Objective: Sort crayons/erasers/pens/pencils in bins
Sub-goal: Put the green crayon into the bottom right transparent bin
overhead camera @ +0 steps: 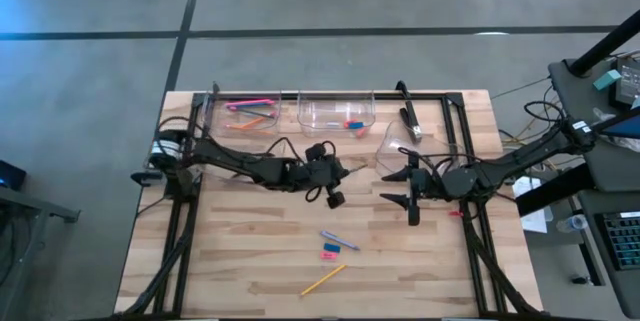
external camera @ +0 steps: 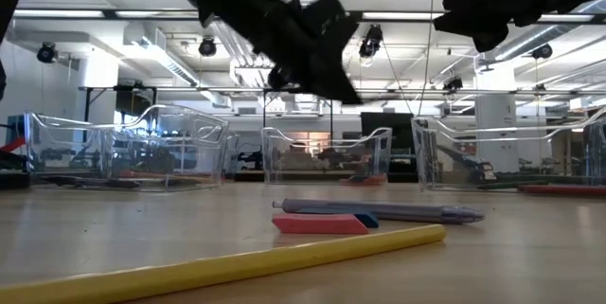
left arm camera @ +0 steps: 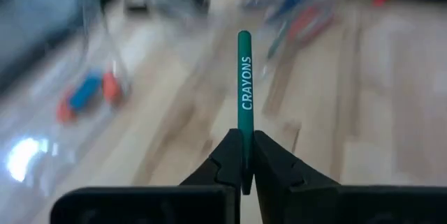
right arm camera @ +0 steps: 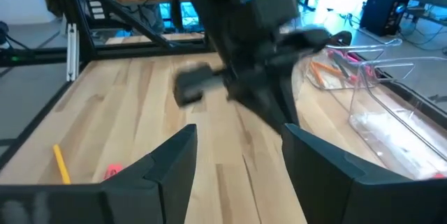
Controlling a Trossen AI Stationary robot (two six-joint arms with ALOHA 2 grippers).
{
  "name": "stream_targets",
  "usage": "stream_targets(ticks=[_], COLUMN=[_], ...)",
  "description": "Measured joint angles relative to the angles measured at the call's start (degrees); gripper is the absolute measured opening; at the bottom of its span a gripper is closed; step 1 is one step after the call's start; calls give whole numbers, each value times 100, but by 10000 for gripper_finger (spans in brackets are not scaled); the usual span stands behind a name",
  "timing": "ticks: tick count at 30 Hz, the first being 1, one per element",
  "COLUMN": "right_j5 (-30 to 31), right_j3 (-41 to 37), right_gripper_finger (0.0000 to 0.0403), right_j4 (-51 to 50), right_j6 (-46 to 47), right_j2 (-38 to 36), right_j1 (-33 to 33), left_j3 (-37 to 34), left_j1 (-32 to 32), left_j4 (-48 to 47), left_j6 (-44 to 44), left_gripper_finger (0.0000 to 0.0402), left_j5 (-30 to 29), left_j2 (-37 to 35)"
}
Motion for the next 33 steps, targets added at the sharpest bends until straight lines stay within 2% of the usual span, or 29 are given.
stream_targets(ticks=[4, 13, 18, 25, 29, 33], right_j5=[6, 172, 186, 203, -196, -822], right_j3=[-15, -328, -373, -385, -386, -386], right_gripper_finger=[198, 204, 235, 300, 317, 310], right_j4=[-72, -87, -156, -194, -24, 280], right_j6=[-84, 418, 588, 877, 807, 823], right_j2=[-161, -407, -397, -210, -70, 27], right_j1=[-2, -136, -377, -723, -770, -787], left_j3=[13, 11, 11, 11, 11, 11], left_j1=[21, 8, -67, -206, -268, -307], left_j4=[467, 1191, 1201, 1201, 1204, 1208], left_j6=[538, 831, 831, 833, 835, 871], left_gripper_finger=[2, 2, 2, 2, 2, 2], left_j5=[42, 529, 578, 807, 873, 879], left_j2=[-121, -150, -150, -150, -150, -150])
